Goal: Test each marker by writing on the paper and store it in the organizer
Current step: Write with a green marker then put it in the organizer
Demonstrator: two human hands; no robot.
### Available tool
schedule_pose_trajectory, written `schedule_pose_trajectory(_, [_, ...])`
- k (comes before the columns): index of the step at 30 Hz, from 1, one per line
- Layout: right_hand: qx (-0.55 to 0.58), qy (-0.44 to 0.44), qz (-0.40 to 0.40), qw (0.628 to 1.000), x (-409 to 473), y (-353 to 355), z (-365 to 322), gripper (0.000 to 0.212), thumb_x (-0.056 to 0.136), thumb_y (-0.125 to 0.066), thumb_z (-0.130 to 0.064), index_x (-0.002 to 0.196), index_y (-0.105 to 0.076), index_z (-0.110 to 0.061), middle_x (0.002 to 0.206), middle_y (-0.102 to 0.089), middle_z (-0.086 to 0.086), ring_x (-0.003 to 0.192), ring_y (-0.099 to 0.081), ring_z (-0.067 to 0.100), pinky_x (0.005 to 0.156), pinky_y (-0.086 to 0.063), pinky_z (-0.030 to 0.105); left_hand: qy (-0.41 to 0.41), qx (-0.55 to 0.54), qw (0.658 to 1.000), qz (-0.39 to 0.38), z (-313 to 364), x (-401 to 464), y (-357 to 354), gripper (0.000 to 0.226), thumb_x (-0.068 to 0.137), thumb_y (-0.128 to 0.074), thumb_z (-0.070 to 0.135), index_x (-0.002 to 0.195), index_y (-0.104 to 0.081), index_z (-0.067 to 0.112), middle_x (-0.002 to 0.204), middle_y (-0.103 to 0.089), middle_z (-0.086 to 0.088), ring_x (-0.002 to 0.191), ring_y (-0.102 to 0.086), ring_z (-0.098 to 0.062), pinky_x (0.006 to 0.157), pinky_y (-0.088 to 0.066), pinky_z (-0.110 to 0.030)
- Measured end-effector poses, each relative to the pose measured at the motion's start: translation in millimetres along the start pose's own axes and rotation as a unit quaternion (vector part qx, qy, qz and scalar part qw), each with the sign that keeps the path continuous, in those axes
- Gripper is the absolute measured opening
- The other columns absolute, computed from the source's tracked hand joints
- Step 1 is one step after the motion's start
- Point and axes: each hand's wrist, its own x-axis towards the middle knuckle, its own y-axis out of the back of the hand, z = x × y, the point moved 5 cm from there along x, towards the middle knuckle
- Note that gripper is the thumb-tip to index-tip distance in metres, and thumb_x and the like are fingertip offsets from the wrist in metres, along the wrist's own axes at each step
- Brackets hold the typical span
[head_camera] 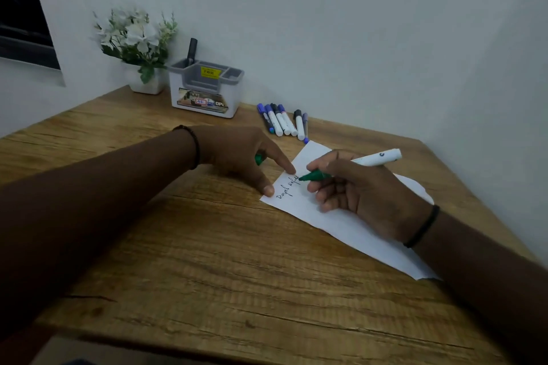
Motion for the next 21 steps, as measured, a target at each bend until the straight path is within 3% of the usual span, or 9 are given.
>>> schedule_pose_trajectory(3, [0.018, -0.018, 0.003, 1.0, -5, -3, 2, 0.013, 0.096, -0.055, -0.007, 0.101, -0.064, 0.0, 0.082, -0.069, 0.022, 0.063, -0.063, 0.02, 0.057, -0.058, 0.026, -0.004, -0.003, 1.0, -0.015, 3, -1, 2, 0.063, 0.075, -0.073, 0.044, 0.133, -0.046, 0.046, 0.121, -0.049, 0.024, 0.097, -0.048, 0.001, 0.078, -0.037, -0.018])
schedule_pose_trajectory(8, [0.03, -0.053, -0.069, 0.996, -12, -15, 1, 0.021, 0.082, -0.068, -0.013, 0.099, -0.066, -0.001, 0.085, -0.07, 0.023, 0.064, -0.066, 0.021, 0.058, -0.059, 0.03, 0.007, 0.0, 1.0, -0.028, 1, -1, 3, 0.076, 0.076, -0.073, 0.042, 0.142, -0.036, 0.041, 0.131, -0.046, 0.019, 0.1, -0.046, 0.002, 0.082, -0.035, -0.017])
schedule_pose_trajectory(10, [0.001, -0.033, -0.041, 0.999, -2, -9, -6, 0.019, 0.082, -0.068, -0.014, 0.097, -0.067, -0.002, 0.085, -0.07, 0.021, 0.064, -0.066, 0.02, 0.057, -0.058, 0.029, 0.012, 0.003, 0.999, -0.04, 3, 0, 2, 0.074, 0.077, -0.072, 0.041, 0.141, -0.035, 0.041, 0.135, -0.044, 0.014, 0.105, -0.042, -0.003, 0.086, -0.034, -0.02])
schedule_pose_trajectory(12, [-0.059, -0.001, 0.014, 0.998, 11, 1, -13, 0.004, 0.089, -0.07, -0.006, 0.091, -0.067, -0.004, 0.084, -0.07, 0.02, 0.063, -0.065, 0.019, 0.055, -0.056, 0.027, 0.013, 0.004, 0.999, -0.048, 5, 0, 1, 0.074, 0.078, -0.072, 0.041, 0.141, -0.035, 0.042, 0.122, -0.047, 0.017, 0.1, -0.043, -0.004, 0.084, -0.036, -0.02])
schedule_pose_trajectory(15, [-0.143, 0.01, 0.04, 0.989, 26, 8, -13, 0.008, 0.09, -0.067, -0.002, 0.084, -0.065, -0.007, 0.078, -0.07, 0.016, 0.061, -0.063, 0.019, 0.054, -0.053, 0.027, 0.016, 0.014, 0.998, -0.059, 6, 0, 2, 0.077, 0.076, -0.072, 0.044, 0.143, -0.033, 0.042, 0.133, -0.045, 0.016, 0.111, -0.045, -0.008, 0.09, -0.035, -0.023])
schedule_pose_trajectory(17, [-0.172, 0.016, 0.029, 0.984, 31, 6, -10, 0.01, 0.088, -0.068, -0.001, 0.083, -0.063, -0.008, 0.075, -0.069, 0.015, 0.059, -0.061, 0.018, 0.052, -0.051, 0.026, 0.018, 0.018, 0.998, -0.062, 6, 1, 3, 0.078, 0.077, -0.071, 0.042, 0.144, -0.031, 0.041, 0.103, -0.046, 0.028, 0.089, -0.046, 0.001, 0.081, -0.035, -0.019])
schedule_pose_trajectory(18, [-0.179, 0.022, 0.026, 0.983, 32, 5, -9, 0.011, 0.087, -0.068, 0.0, 0.081, -0.063, -0.008, 0.073, -0.068, 0.014, 0.057, -0.06, 0.016, 0.051, -0.049, 0.025, 0.021, 0.021, 0.998, -0.06, 6, 3, 4, 0.078, 0.078, -0.071, 0.041, 0.145, -0.03, 0.04, 0.089, -0.037, 0.032, 0.079, -0.043, 0.003, 0.076, -0.033, -0.017])
schedule_pose_trajectory(21, [-0.182, 0.035, 0.046, 0.982, 36, 6, -8, 0.016, 0.086, -0.067, 0.001, 0.074, -0.062, -0.008, 0.067, -0.066, 0.013, 0.051, -0.054, 0.016, 0.045, -0.045, 0.025, 0.025, 0.024, 0.998, -0.057, 8, 4, 5, 0.079, 0.079, -0.069, 0.039, 0.146, -0.027, 0.039, 0.085, -0.033, 0.029, 0.075, -0.04, 0.002, 0.074, -0.033, -0.014])
